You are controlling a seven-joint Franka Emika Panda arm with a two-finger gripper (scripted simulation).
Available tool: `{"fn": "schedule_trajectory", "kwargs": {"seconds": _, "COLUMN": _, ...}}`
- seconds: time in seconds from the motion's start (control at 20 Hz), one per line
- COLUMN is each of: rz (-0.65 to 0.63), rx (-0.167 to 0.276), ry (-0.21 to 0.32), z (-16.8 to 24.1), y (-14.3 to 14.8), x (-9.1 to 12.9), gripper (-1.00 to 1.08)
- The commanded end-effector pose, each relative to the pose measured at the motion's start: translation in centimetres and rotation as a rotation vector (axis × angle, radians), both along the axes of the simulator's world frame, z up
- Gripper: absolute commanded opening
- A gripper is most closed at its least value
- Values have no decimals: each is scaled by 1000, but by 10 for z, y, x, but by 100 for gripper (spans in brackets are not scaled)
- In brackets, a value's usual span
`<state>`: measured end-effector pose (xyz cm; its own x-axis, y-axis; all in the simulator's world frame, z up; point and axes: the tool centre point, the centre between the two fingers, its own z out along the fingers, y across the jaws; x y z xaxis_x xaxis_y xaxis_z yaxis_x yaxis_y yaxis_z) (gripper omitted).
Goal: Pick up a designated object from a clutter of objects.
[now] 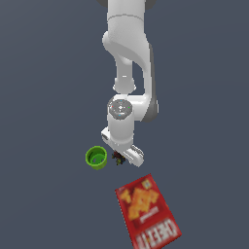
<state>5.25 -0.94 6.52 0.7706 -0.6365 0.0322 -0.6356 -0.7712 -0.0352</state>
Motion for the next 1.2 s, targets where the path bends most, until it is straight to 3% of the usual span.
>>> {"fn": "schedule_trajectory", "kwargs": {"seconds": 0.0, "rz": -13, "rx": -3, "ry": 24, "z": -18, "y": -8, "x": -8, "gripper": 100}}
{"fn": "schedule_trajectory", "kwargs": {"seconds": 0.4, "rz": -25, "rx": -6, "ry": 47, "z": -35, "y": -15, "x": -16, "gripper": 100}}
{"fn": "schedule_trajectory", "kwargs": {"seconds": 0.45, "rz": -25, "rx": -6, "ry": 47, "z": -35, "y": -15, "x": -16, "gripper": -100}}
{"fn": "schedule_trajectory", "kwargs": {"seconds": 0.9, "rz": -25, "rx": -6, "ry": 47, "z": -35, "y": -15, "x": -16, "gripper": -100}}
{"fn": "schedule_trajectory", "kwargs": {"seconds": 0.95, "rz": -34, "rx": -7, "ry": -19, "z": 2, "y": -21, "x": 5, "gripper": -100}}
{"fn": "schedule_trajectory", "kwargs": {"seconds": 1.15, "rz": -34, "rx": -7, "ry": -18, "z": 7, "y": -20, "x": 6, "gripper": -100}}
